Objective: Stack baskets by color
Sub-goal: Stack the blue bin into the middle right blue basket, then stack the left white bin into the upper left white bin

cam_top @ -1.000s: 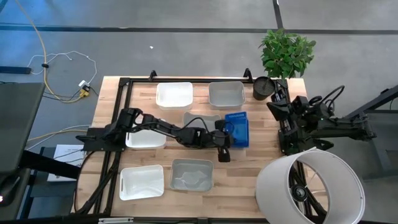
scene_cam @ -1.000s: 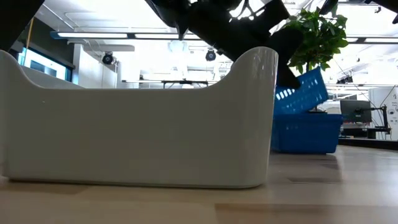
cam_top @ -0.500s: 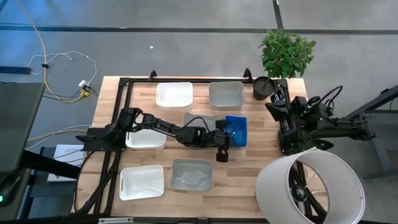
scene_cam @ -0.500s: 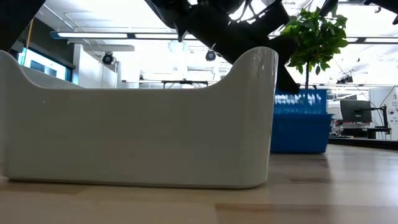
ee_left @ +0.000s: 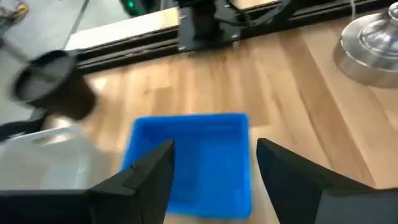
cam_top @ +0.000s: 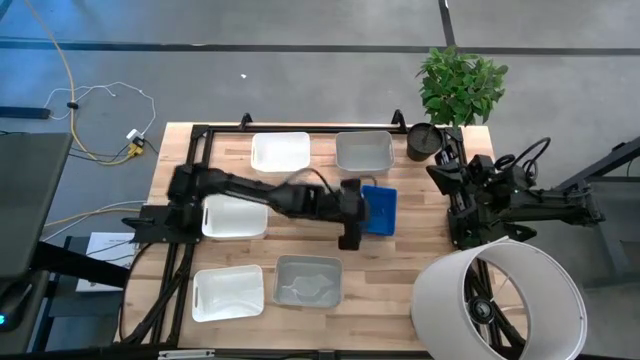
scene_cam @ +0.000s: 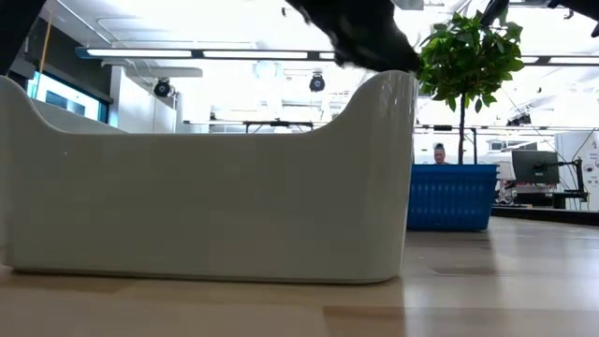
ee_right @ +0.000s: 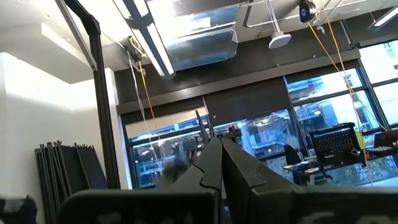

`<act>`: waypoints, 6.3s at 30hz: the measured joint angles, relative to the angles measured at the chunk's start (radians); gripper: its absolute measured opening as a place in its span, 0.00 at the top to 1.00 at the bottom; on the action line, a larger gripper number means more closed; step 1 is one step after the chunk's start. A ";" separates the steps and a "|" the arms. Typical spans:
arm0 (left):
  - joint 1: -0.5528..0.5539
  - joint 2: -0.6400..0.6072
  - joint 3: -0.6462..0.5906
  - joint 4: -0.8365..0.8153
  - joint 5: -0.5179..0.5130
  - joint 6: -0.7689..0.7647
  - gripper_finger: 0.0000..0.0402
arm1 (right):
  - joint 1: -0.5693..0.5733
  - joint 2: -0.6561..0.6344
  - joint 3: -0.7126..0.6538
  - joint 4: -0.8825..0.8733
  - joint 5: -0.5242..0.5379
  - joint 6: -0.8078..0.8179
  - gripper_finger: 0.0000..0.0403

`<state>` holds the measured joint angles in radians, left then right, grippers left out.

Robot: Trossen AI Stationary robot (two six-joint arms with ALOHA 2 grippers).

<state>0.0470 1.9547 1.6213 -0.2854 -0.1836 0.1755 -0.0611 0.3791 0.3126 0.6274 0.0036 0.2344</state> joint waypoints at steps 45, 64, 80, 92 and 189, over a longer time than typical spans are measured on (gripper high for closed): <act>0.025 -1.260 -1.182 0.561 0.048 -0.457 0.97 | 0.000 0.099 0.000 -0.240 0.020 0.097 1.00; 0.025 -1.259 -1.183 0.528 0.000 -0.565 0.98 | 0.000 0.099 0.000 -0.258 -0.012 0.105 1.00; 0.053 -1.259 -1.116 0.200 -0.023 -0.480 0.82 | 0.000 0.099 0.000 -0.258 -0.011 0.132 1.00; 0.260 -1.137 -0.985 -0.469 0.073 -0.432 0.48 | 0.000 0.099 0.000 -0.258 -0.011 0.132 1.00; 0.674 0.043 0.370 -1.015 -0.051 0.490 1.00 | 0.000 0.099 0.000 -0.340 0.011 0.143 1.00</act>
<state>0.7206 1.9976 1.9911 -1.3007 -0.2343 0.6658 -0.0612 0.4786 0.3130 0.2871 0.0147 0.3771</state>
